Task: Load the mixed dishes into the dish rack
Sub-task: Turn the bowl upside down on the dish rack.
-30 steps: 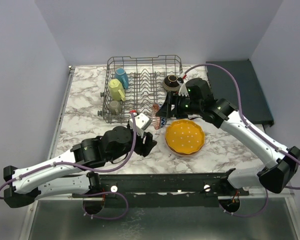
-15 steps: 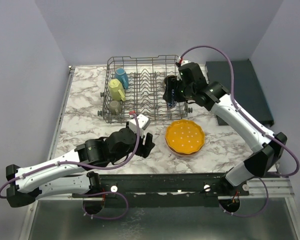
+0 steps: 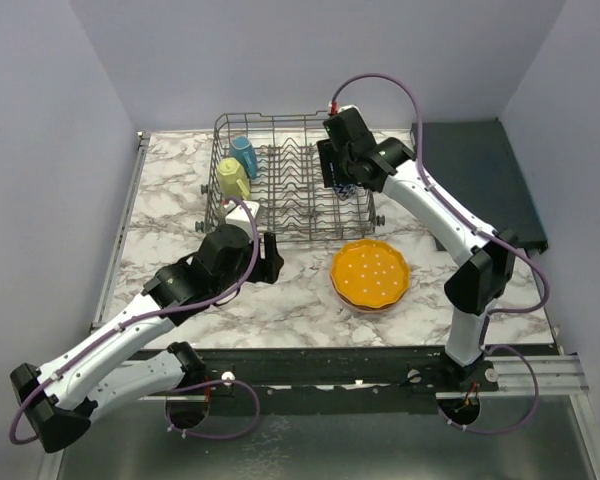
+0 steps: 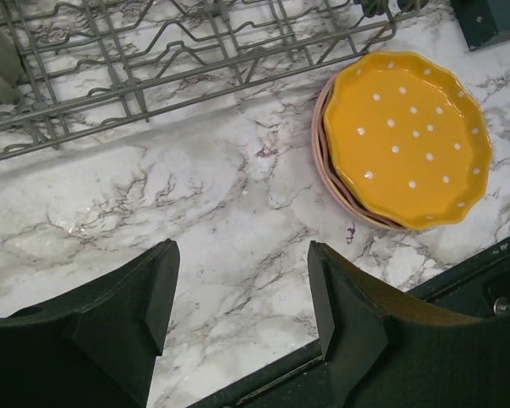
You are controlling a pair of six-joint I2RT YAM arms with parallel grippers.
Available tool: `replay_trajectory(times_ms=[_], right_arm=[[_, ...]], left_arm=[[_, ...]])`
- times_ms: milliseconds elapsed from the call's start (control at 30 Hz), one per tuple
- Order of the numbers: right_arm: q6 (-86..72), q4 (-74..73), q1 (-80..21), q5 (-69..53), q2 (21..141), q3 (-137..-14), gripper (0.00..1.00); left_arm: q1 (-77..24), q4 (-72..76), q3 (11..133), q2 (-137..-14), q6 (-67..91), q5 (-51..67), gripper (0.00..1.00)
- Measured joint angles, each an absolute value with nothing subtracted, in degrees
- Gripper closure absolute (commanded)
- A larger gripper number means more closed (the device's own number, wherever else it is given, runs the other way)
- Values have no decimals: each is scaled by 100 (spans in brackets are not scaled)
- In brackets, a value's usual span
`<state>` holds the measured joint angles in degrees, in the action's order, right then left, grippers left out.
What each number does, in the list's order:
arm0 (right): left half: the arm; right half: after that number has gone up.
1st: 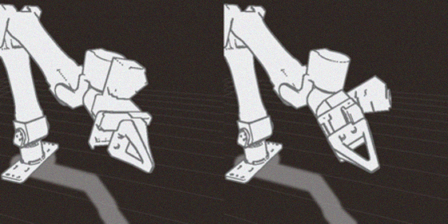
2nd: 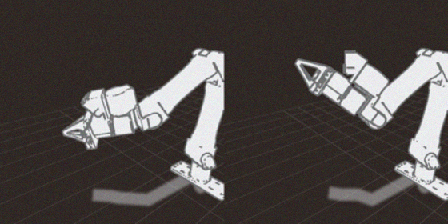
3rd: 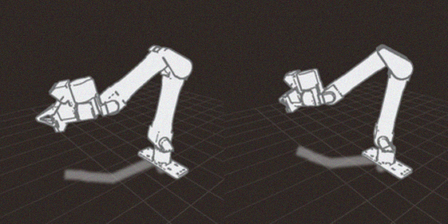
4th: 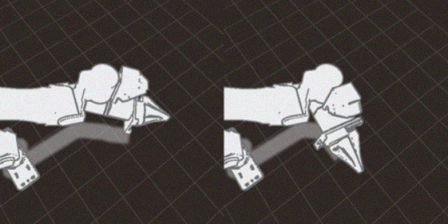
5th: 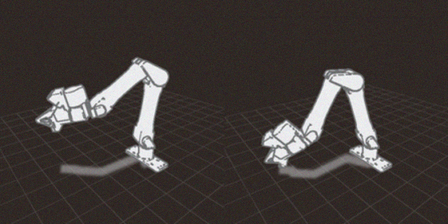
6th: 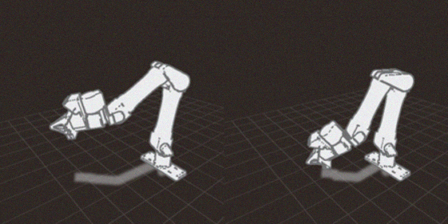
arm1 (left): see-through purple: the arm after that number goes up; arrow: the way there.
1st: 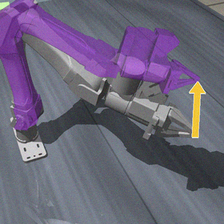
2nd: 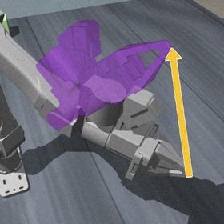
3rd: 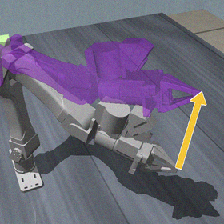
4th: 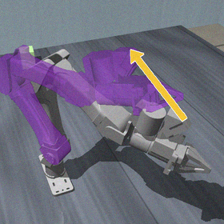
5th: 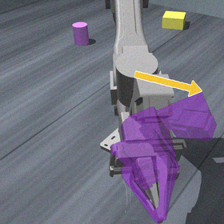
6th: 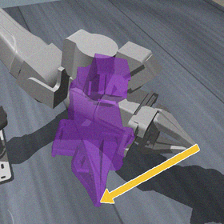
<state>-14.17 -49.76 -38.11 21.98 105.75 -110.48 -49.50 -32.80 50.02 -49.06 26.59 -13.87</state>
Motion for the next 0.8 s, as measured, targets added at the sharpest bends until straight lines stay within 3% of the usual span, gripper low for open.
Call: replay_trajectory(times_ms=[400, 800], right_arm=[[-1072, -5358, -3809, 3020, 12046, -11900, 70], [-786, -5548, -3868, 3662, 13034, -12449, 70]], left_arm=[[-3820, -3293, 4515, -4788, 2696, -788, 31], [-3610, -3232, 4324, -4659, 2633, -416, 31]])
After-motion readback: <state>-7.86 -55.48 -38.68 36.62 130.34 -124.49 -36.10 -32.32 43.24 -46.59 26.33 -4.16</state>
